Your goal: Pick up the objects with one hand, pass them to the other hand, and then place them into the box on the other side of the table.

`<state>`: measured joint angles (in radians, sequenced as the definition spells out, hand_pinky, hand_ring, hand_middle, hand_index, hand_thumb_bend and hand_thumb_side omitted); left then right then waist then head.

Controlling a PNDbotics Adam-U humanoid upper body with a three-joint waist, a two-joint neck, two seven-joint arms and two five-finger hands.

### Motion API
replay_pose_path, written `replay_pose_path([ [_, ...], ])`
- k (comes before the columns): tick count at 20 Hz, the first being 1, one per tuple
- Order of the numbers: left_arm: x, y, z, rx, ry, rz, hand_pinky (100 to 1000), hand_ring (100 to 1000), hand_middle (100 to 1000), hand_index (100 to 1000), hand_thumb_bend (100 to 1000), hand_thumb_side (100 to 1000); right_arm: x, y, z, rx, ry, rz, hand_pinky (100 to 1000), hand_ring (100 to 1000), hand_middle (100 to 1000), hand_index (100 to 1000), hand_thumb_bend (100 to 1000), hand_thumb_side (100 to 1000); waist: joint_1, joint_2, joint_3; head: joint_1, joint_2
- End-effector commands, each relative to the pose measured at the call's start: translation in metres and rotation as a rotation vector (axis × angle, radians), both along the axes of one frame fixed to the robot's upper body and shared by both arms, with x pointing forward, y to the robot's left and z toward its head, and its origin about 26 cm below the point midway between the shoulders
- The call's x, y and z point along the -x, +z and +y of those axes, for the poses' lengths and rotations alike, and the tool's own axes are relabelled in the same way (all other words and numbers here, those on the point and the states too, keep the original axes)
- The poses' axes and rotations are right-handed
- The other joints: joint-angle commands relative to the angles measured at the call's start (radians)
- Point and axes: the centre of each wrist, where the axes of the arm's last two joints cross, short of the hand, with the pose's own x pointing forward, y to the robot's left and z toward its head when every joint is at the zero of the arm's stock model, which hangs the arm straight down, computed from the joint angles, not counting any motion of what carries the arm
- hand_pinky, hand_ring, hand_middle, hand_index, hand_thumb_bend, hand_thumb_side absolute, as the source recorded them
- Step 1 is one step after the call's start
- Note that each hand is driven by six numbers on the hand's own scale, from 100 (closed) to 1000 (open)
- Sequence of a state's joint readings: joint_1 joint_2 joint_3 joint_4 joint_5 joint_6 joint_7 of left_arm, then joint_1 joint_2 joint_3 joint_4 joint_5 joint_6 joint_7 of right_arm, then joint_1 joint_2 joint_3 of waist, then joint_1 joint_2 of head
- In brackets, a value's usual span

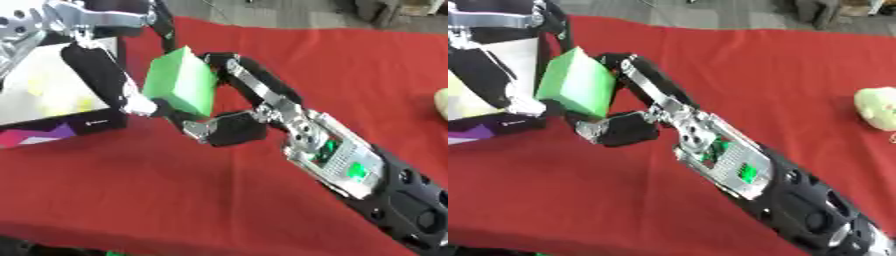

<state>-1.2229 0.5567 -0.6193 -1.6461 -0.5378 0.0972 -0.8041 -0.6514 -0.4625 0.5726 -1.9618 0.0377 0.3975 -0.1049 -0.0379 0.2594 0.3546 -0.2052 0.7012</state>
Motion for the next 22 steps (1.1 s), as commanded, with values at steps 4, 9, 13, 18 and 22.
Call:
replay_pose_path([
  [4, -0.0035, 0.0069, 0.0069, 0.030, 0.046, -0.020, 834, 775, 589, 565, 188, 166, 0.0092, 0.0089, 0.0052, -0.003, 0.058, -0.030, 784, 546, 472, 553, 100, 176, 0.005, -0.018, 0.000, 0.003, 0.001],
  [9, -0.0045, 0.0070, 0.0075, 0.061, 0.050, -0.023, 803, 737, 530, 507, 100, 162, 0.0092, 0.0078, 0.0045, 0.051, 0.066, -0.044, 805, 655, 624, 744, 193, 141, 0.005, -0.019, -0.001, 0.005, 0.000],
  [13, -0.0060, 0.0060, 0.0083, 0.087, 0.055, -0.046, 790, 721, 509, 511, 100, 170, 0.0087, 0.0086, 0.0034, 0.095, 0.088, -0.067, 831, 726, 718, 841, 287, 166, 0.005, -0.019, -0.002, 0.007, 0.001],
  [18, -0.0085, 0.0057, 0.0116, 0.092, 0.080, -0.073, 779, 701, 473, 514, 157, 167, 0.0080, 0.0090, 0.0018, 0.141, 0.083, -0.081, 863, 788, 785, 901, 284, 363, 0.005, -0.019, -0.003, 0.010, 0.002],
  [22, -0.0108, 0.0056, 0.0158, 0.076, 0.105, -0.094, 776, 701, 482, 520, 232, 168, 0.0074, 0.0098, 0.0004, 0.182, 0.053, -0.076, 883, 812, 802, 925, 295, 445, 0.006, -0.020, -0.004, 0.010, 0.001],
])
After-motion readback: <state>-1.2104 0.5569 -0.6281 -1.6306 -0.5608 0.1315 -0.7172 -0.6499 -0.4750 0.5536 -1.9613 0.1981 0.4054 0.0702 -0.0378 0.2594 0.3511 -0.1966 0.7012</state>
